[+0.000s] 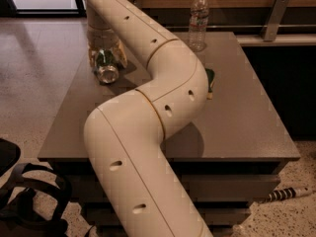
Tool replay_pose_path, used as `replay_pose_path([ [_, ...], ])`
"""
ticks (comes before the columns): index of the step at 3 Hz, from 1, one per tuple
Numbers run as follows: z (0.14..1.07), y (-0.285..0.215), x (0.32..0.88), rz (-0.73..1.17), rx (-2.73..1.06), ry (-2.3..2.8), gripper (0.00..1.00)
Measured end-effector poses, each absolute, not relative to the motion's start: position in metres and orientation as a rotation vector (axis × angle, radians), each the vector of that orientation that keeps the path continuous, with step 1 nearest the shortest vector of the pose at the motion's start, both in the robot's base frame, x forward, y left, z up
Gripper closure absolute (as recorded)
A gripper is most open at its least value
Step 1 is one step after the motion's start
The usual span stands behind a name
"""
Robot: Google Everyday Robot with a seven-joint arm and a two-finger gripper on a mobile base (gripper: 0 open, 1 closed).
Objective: Place green can upright
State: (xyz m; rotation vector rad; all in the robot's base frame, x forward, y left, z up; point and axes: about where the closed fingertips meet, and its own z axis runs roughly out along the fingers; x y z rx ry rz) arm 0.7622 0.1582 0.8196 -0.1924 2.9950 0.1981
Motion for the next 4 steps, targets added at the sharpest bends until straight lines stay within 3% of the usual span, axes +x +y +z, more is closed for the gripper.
replay_pose_path([
  [1, 0.8206, 0.1598, 0.7642, 0.204, -0.192, 2.988, 0.72],
  [2, 0.8211, 0.1598, 0.7642, 0.204, -0.192, 2.988, 0.94],
  [3, 0.8192, 0.1623, 0.7677, 0.213, -0.19, 2.978, 1.0],
  [4, 0.824, 0.1542, 0.7701, 0.218, -0.184, 2.967, 1.0],
])
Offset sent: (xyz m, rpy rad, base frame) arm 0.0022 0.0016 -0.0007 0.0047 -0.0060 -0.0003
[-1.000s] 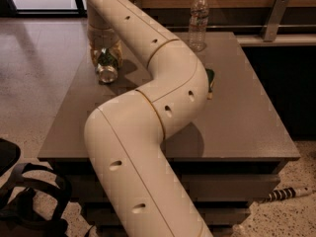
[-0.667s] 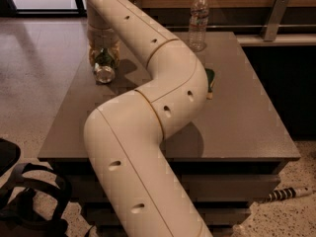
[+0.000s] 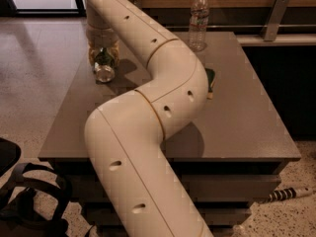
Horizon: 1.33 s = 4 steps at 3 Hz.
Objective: Place green can upright
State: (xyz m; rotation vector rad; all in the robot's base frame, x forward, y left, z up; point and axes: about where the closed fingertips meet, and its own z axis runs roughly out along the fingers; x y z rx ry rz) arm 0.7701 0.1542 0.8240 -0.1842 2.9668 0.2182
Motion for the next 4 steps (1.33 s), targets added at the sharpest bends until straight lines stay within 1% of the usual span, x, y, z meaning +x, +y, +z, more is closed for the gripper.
replay_pose_path([
  [1, 0.842, 0.113, 0.786, 0.277, -0.116, 2.863, 1.0],
  [2, 0.867, 0.078, 0.788, 0.36, -0.053, 2.734, 1.0],
  [3, 0.888, 0.045, 0.776, 0.432, -0.033, 2.601, 1.0],
  [4, 0.869, 0.022, 0.76, 0.463, -0.056, 2.518, 1.0],
])
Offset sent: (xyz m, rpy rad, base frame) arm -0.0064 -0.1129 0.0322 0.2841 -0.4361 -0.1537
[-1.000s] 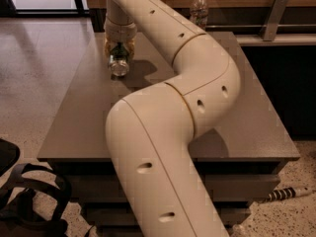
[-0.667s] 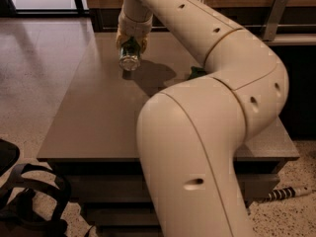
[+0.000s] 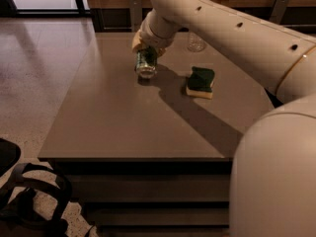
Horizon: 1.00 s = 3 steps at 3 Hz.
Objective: Place green can upright
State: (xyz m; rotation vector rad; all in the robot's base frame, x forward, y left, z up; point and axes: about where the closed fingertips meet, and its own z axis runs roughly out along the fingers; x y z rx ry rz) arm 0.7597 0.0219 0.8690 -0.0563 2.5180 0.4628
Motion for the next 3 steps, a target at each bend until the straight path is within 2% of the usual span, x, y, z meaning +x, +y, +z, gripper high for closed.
replay_pose_path([
  [1, 0.8441, 0.0061, 0.7527, 0.449, -0.147, 2.46, 1.0],
  [3, 0.8537, 0.0027, 0.756, 0.485, -0.168, 2.374, 1.0],
])
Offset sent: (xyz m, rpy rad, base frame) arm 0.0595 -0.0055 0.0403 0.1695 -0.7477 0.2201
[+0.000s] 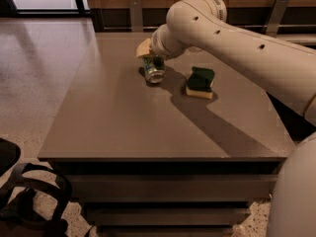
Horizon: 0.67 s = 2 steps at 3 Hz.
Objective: Place green can upright
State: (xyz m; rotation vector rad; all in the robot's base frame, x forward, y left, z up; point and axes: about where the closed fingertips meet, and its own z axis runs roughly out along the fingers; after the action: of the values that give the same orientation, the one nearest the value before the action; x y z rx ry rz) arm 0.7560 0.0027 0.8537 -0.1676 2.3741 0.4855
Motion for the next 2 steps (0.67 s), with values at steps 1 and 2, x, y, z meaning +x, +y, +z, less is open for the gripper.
replay_pose_path([
  [1, 0.884, -0.01, 0.766, 0.555, -0.229, 2.206, 1.0],
  [2, 0.918, -0.02, 0.772, 0.55, -0.329, 2.081, 1.0],
])
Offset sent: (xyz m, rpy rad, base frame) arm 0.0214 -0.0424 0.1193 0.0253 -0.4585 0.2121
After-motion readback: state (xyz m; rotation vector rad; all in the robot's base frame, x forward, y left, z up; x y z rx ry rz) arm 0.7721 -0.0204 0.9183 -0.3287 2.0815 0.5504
